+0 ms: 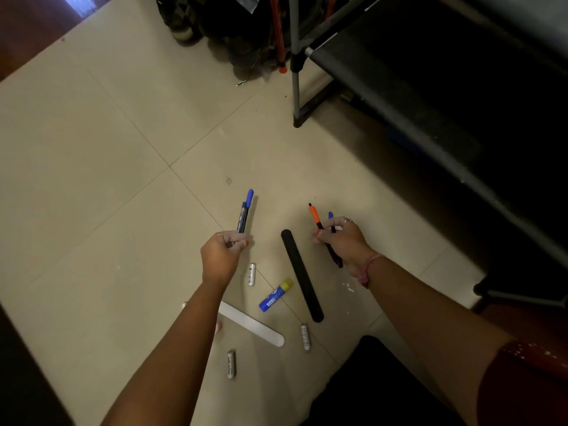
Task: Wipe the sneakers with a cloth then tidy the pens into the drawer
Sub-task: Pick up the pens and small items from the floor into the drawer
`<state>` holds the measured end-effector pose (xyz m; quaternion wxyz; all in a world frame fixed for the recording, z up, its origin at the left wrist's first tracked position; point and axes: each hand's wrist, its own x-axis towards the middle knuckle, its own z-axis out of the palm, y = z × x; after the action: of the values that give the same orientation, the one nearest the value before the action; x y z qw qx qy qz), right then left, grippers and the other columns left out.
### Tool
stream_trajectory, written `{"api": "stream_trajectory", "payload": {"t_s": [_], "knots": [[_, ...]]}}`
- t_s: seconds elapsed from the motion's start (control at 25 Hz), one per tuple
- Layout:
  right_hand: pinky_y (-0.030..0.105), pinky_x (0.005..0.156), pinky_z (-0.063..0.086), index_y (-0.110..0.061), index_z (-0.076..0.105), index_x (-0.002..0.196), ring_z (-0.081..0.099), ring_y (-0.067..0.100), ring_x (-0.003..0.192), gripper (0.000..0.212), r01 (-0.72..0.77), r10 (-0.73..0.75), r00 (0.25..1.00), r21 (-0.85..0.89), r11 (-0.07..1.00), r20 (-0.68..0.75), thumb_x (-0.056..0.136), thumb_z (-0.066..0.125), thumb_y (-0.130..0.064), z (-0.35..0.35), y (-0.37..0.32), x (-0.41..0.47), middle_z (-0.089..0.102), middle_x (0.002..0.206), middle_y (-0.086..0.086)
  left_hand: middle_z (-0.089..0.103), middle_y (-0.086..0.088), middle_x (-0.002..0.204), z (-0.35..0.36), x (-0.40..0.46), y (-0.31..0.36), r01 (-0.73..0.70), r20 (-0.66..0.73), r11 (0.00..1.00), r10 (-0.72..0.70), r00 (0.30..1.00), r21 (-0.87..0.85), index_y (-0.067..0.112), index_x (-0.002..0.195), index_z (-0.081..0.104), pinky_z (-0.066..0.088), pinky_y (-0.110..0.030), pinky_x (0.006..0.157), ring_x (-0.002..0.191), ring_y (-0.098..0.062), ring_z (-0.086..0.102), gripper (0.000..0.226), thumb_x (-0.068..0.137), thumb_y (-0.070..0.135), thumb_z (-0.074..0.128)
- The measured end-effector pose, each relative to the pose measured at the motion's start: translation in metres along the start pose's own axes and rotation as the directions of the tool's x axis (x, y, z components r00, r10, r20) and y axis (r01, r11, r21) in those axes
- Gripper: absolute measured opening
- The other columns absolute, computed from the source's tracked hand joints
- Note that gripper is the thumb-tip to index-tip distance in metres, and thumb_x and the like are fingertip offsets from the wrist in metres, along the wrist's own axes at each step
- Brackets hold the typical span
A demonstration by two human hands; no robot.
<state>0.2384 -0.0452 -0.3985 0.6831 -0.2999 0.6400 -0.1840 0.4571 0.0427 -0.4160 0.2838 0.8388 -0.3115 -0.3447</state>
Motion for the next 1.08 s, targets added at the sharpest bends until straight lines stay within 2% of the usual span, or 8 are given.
{"api": "stream_trajectory", "payload": {"t_s": [0.08, 0.2, 0.44, 0.52, 0.6, 0.76, 0.88, 1.08], "knots": [[0.018, 0.052, 0.048, -0.014, 0.047, 0.106, 0.066, 0.011, 0.071, 0.023, -0.051, 0.046, 0.998, 0.118, 0.992, 0.040, 0.091, 0.059, -0.002, -0.006, -0.011, -0.019, 0.068, 0.105, 0.016, 0.068, -0.003, 0.076, -0.002, -0.016, 0.017, 0.163, 0.038, 0.965, -0.158, 0.987, -0.208, 0.008, 0.097, 0.073, 0.050, -0.027, 0.061, 0.063, -0.015, 0.056, 0.013, 0.085, 0.007, 0.072], [0.021, 0.050, 0.050, -0.008, 0.044, 0.117, 0.067, 0.010, 0.068, 0.030, -0.080, 0.060, 0.993, 0.198, 0.977, 0.103, 0.092, 0.059, -0.006, -0.015, -0.035, -0.050, 0.068, 0.104, 0.015, 0.071, -0.007, 0.077, -0.006, -0.045, 0.053, 0.238, 0.121, 0.899, -0.208, 0.971, -0.367, 0.006, 0.096, 0.071, 0.054, -0.024, 0.061, 0.068, -0.018, 0.062, 0.015, 0.082, 0.002, 0.073], [0.036, 0.091, 0.053, 0.000, 0.046, 0.112, 0.068, 0.017, 0.091, 0.026, -0.057, 0.023, 0.983, 0.183, 0.981, 0.183, 0.091, 0.060, -0.008, -0.044, -0.096, -0.141, 0.069, 0.108, 0.016, 0.069, -0.017, 0.100, -0.027, -0.127, 0.153, 0.365, 0.319, 0.705, -0.204, 0.926, -0.608, 0.011, 0.102, 0.052, 0.058, -0.035, 0.070, 0.079, -0.024, 0.069, 0.036, 0.079, -0.006, 0.073], [0.035, 0.087, 0.056, -0.004, 0.036, 0.128, 0.069, 0.019, 0.098, 0.047, -0.054, 0.012, 0.987, 0.263, 0.963, 0.161, 0.089, 0.062, -0.006, -0.056, -0.113, -0.176, 0.070, 0.108, 0.014, 0.070, -0.014, 0.106, -0.040, -0.157, 0.186, 0.428, 0.436, 0.657, -0.165, 0.885, -0.621, 0.007, 0.114, 0.052, 0.060, -0.032, 0.074, 0.087, -0.023, 0.071, 0.040, 0.081, -0.007, 0.069], [0.025, 0.067, 0.059, -0.003, 0.030, 0.141, 0.068, 0.020, 0.100, 0.063, -0.038, -0.018, 0.988, 0.350, 0.936, 0.155, 0.088, 0.063, -0.005, -0.069, -0.125, -0.214, 0.070, 0.109, 0.014, 0.075, -0.009, 0.092, -0.051, -0.189, 0.219, 0.442, 0.521, 0.662, -0.090, 0.849, -0.606, 0.002, 0.108, 0.059, 0.060, -0.027, 0.069, 0.078, -0.016, 0.073, 0.026, 0.085, -0.009, 0.064], [0.026, 0.072, 0.059, 0.005, 0.056, 0.123, 0.068, 0.020, 0.095, 0.032, 0.010, -0.074, 0.990, 0.469, 0.883, 0.119, 0.091, 0.056, -0.003, -0.097, -0.135, -0.298, 0.065, 0.118, 0.020, 0.075, -0.007, 0.085, -0.068, -0.258, 0.277, 0.391, 0.620, 0.709, 0.082, 0.780, -0.587, 0.001, 0.107, 0.064, 0.059, -0.025, 0.066, 0.075, -0.013, 0.073, 0.020, 0.088, -0.007, 0.060], [0.026, 0.058, 0.057, 0.002, 0.061, 0.113, 0.071, 0.016, 0.071, 0.022, 0.107, -0.174, 0.983, 0.570, 0.814, 0.064, 0.094, 0.052, -0.002, -0.120, -0.140, -0.363, 0.072, 0.092, 0.015, 0.073, -0.014, 0.097, -0.076, -0.308, 0.310, 0.336, 0.657, 0.765, 0.147, 0.740, -0.549, 0.000, 0.110, 0.066, 0.059, -0.027, 0.069, 0.083, -0.019, 0.071, 0.022, 0.088, -0.003, 0.063], [0.023, 0.054, 0.056, -0.009, 0.062, 0.092, 0.068, 0.011, 0.059, 0.017, 0.220, -0.269, 0.962, 0.682, 0.697, -0.036, 0.096, 0.047, -0.003, -0.159, -0.138, -0.453, 0.070, 0.068, 0.003, 0.071, -0.011, 0.094, -0.084, -0.391, 0.345, 0.261, 0.710, 0.814, 0.241, 0.662, -0.520, 0.001, 0.109, 0.066, 0.059, -0.030, 0.080, 0.081, -0.017, 0.068, 0.021, 0.088, -0.003, 0.063]]}}
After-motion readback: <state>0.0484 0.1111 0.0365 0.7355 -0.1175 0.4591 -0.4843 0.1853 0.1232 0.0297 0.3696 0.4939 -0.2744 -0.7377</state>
